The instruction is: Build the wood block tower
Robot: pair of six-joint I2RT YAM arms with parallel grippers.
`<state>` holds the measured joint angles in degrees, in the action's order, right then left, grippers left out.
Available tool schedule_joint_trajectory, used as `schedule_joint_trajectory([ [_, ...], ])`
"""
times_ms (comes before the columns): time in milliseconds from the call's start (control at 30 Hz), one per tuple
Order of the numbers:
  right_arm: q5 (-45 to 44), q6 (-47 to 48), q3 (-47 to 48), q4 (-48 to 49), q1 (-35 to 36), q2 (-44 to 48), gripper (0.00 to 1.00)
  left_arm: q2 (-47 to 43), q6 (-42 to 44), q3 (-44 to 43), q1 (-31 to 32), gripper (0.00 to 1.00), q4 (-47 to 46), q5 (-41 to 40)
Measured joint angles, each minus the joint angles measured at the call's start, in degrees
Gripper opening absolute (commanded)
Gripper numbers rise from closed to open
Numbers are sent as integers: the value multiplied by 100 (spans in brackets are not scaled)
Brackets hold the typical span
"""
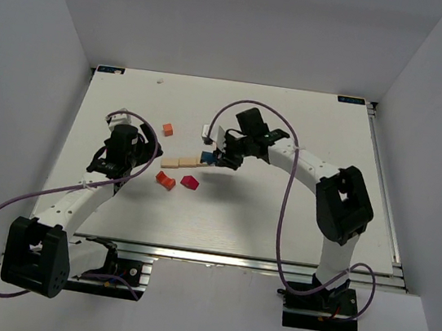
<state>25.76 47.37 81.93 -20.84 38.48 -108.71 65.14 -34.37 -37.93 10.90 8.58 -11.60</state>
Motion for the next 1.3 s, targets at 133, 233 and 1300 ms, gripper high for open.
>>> schedule_joint_trajectory([
  [133, 50, 151, 706, -175, 208, -415, 21, -17, -22, 0, 0, 98, 4, -13],
  [233, 101, 269, 1220, -317, 326, -743, 21, -37, -63, 0, 0, 98, 7, -55],
  [1300, 317, 1005, 3585, -1486, 739, -2518, 17, -197, -146, 0, -2, 98, 87, -409],
])
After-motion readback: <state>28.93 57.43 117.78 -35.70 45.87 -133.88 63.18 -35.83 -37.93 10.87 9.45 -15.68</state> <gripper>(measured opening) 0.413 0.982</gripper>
